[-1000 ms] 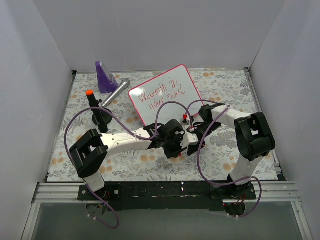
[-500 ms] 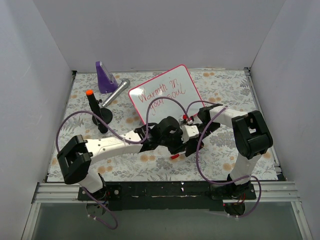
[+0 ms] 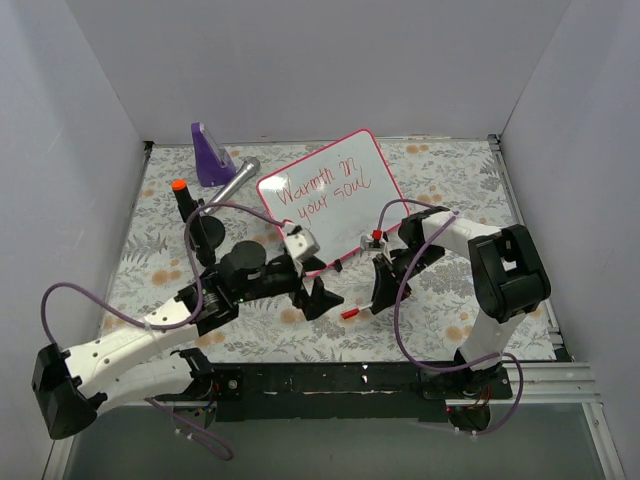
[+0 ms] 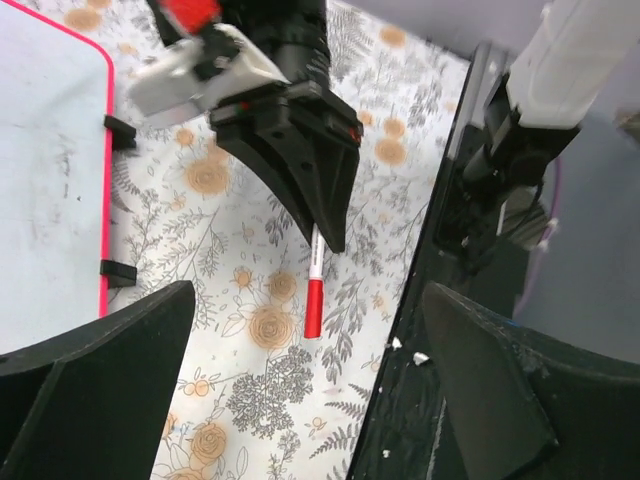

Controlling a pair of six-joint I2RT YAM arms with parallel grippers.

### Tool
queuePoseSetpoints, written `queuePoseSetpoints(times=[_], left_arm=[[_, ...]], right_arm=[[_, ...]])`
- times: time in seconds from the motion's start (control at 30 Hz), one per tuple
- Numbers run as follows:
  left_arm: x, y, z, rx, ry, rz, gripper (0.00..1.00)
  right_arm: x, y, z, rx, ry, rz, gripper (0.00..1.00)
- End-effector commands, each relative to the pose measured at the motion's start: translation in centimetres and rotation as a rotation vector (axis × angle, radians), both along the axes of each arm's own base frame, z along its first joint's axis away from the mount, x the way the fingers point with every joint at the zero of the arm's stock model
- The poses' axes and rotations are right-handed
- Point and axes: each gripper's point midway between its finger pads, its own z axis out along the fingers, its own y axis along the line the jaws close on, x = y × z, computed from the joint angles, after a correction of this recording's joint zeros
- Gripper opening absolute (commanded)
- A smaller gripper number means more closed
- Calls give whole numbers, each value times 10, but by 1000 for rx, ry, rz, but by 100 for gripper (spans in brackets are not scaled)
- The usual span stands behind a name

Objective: Write a sentence on the whiteboard
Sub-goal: Close the whiteboard marker at the center of the board.

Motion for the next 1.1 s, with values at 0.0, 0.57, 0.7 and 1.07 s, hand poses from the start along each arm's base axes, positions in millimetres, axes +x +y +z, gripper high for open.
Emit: queuePoseSetpoints(times=[0.0, 0.57, 0.7, 1.07], left_arm=[[-22, 16, 16, -114, 168, -145, 98], [-33, -14, -44, 30, 403, -342, 91], [-30, -23, -57, 61, 423, -340, 86], [-29, -39, -74, 96, 485, -383, 58]], right_arm=[[-6, 2, 28, 114, -112, 27, 1], [-12, 3, 40, 126, -257, 73, 1], [-12, 4, 42, 134, -255, 73, 1], [-14, 5, 43, 138, -242, 73, 1]])
